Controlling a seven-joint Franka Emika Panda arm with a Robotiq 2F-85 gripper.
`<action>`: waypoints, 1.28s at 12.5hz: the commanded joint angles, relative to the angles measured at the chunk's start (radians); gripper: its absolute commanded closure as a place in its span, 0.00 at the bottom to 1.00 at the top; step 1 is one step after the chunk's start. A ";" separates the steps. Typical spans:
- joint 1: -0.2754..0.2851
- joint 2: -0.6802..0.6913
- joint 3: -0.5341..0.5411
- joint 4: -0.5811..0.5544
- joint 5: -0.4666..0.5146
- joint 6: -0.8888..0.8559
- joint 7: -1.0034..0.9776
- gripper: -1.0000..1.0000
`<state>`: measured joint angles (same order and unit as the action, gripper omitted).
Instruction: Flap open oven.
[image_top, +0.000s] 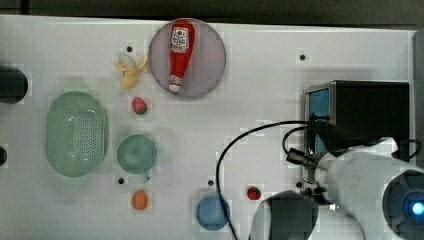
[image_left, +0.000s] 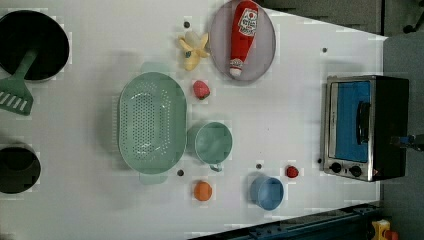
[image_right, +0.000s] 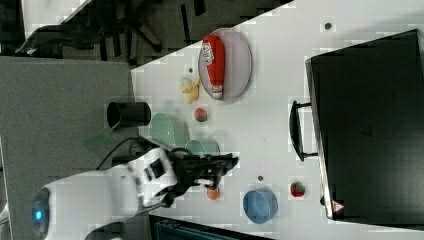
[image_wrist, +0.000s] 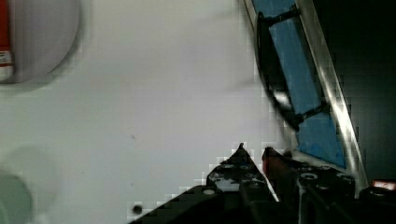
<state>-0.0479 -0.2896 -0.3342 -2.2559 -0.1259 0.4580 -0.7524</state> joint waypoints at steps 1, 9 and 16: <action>-0.003 0.073 -0.036 0.006 0.001 0.096 -0.226 0.83; -0.007 0.292 -0.123 0.008 0.001 0.343 -0.290 0.83; -0.005 0.422 -0.119 0.006 0.002 0.427 -0.289 0.83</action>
<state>-0.0542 0.1403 -0.4514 -2.2520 -0.1215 0.8706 -1.0059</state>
